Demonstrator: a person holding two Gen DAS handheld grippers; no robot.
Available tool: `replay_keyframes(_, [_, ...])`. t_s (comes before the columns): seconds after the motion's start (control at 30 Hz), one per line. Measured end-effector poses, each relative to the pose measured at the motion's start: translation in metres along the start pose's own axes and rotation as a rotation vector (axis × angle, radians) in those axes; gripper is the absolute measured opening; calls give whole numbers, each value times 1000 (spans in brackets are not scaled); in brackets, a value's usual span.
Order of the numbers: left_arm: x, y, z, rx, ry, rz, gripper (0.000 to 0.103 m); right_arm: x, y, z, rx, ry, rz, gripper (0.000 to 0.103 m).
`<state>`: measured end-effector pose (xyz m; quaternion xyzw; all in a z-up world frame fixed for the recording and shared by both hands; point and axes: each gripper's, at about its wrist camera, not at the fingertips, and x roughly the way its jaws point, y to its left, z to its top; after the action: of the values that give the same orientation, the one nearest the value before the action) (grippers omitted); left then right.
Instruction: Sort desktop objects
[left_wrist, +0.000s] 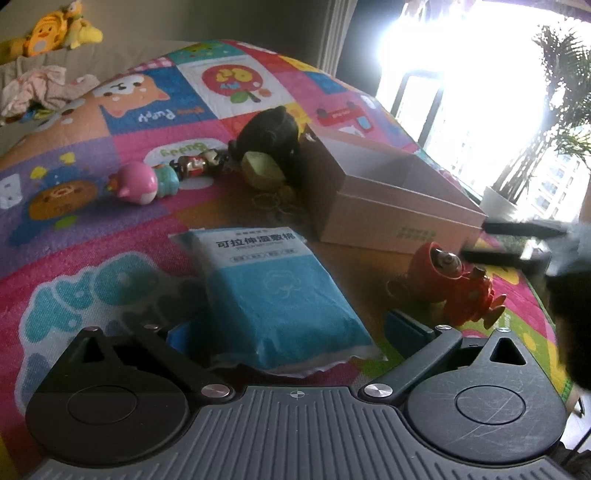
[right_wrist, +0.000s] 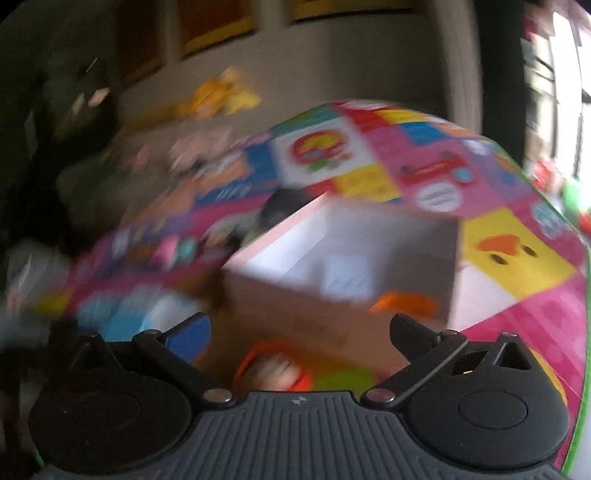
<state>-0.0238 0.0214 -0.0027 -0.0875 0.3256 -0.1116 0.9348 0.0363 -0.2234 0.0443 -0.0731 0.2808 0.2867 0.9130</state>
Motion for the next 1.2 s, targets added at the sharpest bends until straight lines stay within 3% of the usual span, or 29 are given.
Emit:
replay_keyframes(0.03, [0,0,0,-1,0,3,103,5,7,-5,-24,23,-5,95])
replay_keyframes(0.1, [0,-1,3,0,4,22,103,16,17,-12,-46,77,-1,74])
replay_keyframes(0.23, [1,-5,15,2,-7,58,103,24,17,-13,-1,116,-25,53])
replay_keyframes(0.4, [12,-16,27,56,-9,160,101,12,15,-16,41,144,-45,53])
replay_keyframes(0.43, [13,-17,27,66,-7,168,93,11,15,-17,46,152,-44,53])
replay_keyframes(0.47, [15,-18,27,78,2,178,79,7,15,-19,54,159,-34,53])
replay_keyframes(0.63, [11,-19,19,111,21,193,58,-19,12,-25,97,168,10,53])
replay_keyframes(0.77, [-25,-33,41,125,-80,73,57,-53,2,-9,141,89,17,53])
replay_keyframes(0.87, [-55,-60,80,225,-256,28,57,-95,-13,26,181,-74,18,53])
replay_keyframes(0.97, [-57,-80,115,271,-344,-7,58,-129,-26,54,198,-219,-13,53])
replay_keyframes(1.07, [-25,-88,141,250,-318,-30,58,-139,-37,68,194,-292,-75,52])
replay_keyframes(1.2, [37,-91,153,195,-228,-35,60,-125,-55,69,234,-276,-80,52])
